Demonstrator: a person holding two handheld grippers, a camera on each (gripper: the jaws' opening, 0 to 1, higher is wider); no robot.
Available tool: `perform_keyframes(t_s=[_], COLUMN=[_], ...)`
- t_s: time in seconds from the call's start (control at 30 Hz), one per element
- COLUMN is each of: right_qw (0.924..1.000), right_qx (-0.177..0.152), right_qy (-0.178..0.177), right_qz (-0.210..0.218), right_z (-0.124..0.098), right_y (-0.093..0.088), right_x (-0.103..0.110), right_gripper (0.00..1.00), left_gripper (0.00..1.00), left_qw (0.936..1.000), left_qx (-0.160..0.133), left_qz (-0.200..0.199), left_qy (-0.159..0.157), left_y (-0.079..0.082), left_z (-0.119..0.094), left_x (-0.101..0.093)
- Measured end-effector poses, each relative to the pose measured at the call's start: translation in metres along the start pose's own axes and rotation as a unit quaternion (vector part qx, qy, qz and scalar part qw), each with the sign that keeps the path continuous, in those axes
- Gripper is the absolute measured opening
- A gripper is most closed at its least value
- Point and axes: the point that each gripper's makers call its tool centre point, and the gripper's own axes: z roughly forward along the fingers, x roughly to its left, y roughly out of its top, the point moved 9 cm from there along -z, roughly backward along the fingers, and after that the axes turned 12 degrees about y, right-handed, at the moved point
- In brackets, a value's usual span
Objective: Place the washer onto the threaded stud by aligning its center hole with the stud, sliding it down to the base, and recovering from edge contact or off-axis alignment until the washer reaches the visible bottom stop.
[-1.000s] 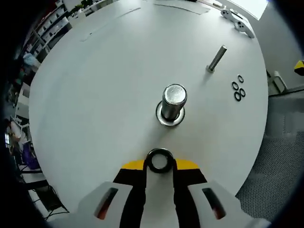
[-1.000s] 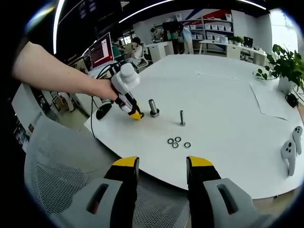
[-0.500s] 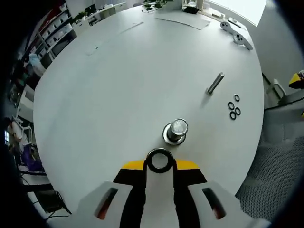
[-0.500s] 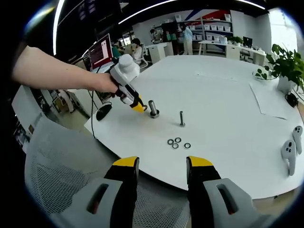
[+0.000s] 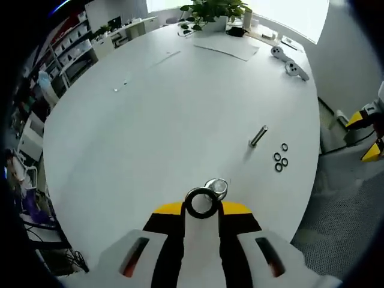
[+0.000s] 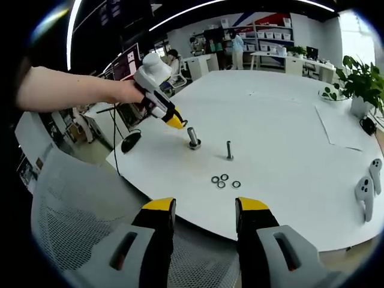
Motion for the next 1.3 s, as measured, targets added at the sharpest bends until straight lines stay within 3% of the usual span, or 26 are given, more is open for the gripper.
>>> perform_keyframes(t_s=[0.27, 0.67, 1.3], right_qw=[1.0000, 1.0000, 1.0000], right_qx=[-0.001, -0.004, 0.001], right_qy=[-0.001, -0.004, -0.002], right_qz=[0.001, 0.003, 0.002], right_z=[-0.001, -0.002, 0.000], right_y=[0.000, 0.000, -0.001], right_x=[-0.001, -0.001, -0.001], right_gripper=[0.42, 0.42, 0.42], left_gripper=[0.19, 0.19, 0.19], left_qw=[0.9992, 0.9945, 0.9877], left_qx=[0.008, 0.032, 0.073], left_qz=[0.038, 0.098, 0.138], left_qy=[-0.011, -0.016, -0.013], left_y=[0.014, 0.019, 0.013], left_z=[0.006, 0.017, 0.049], left_x=[-0.012, -0.027, -0.035])
